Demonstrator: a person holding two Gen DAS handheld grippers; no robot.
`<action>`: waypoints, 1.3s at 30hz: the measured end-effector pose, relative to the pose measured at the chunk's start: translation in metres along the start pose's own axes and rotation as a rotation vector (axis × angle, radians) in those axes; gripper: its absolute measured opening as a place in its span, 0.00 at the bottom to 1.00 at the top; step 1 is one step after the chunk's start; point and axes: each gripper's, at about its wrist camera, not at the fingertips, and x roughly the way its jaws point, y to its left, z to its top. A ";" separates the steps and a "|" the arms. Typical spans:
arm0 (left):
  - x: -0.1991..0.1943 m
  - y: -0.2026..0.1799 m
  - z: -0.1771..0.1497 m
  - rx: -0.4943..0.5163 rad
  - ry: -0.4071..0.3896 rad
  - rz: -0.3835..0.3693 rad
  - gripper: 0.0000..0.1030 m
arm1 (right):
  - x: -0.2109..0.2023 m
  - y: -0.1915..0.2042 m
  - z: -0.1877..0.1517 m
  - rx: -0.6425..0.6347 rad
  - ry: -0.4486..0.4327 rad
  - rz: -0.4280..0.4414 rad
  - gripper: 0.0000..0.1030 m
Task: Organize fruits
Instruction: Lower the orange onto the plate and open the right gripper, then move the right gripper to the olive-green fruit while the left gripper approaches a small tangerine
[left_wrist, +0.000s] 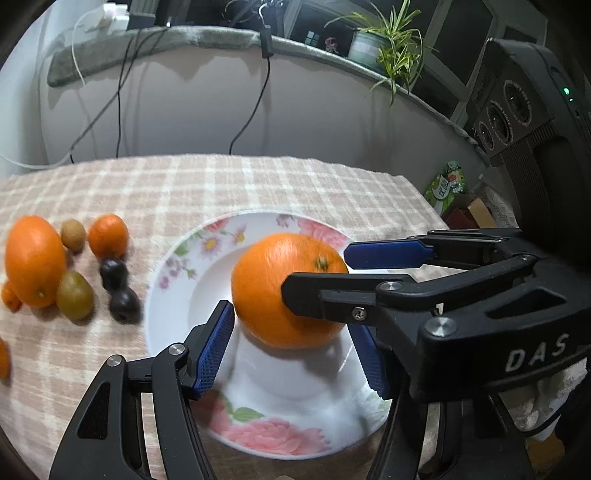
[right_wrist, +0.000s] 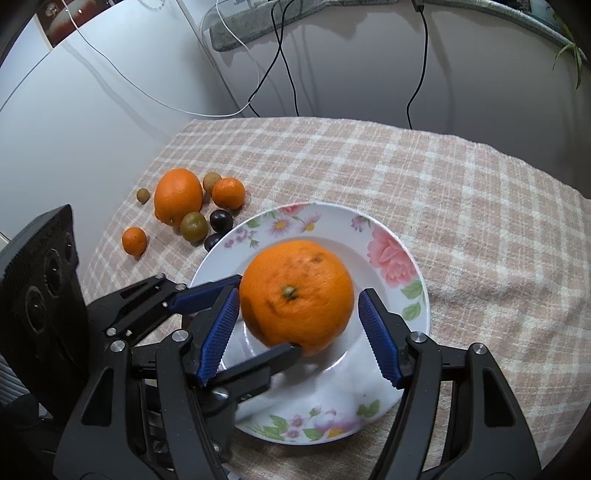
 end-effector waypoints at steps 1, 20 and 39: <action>-0.002 0.000 0.001 0.003 -0.004 0.004 0.61 | -0.001 0.000 0.001 0.000 -0.001 -0.003 0.68; -0.044 0.030 -0.004 -0.024 -0.103 0.092 0.61 | -0.018 0.026 0.009 -0.043 -0.116 -0.037 0.71; -0.098 0.112 -0.032 -0.160 -0.152 0.269 0.61 | 0.008 0.090 0.025 -0.193 -0.082 0.030 0.71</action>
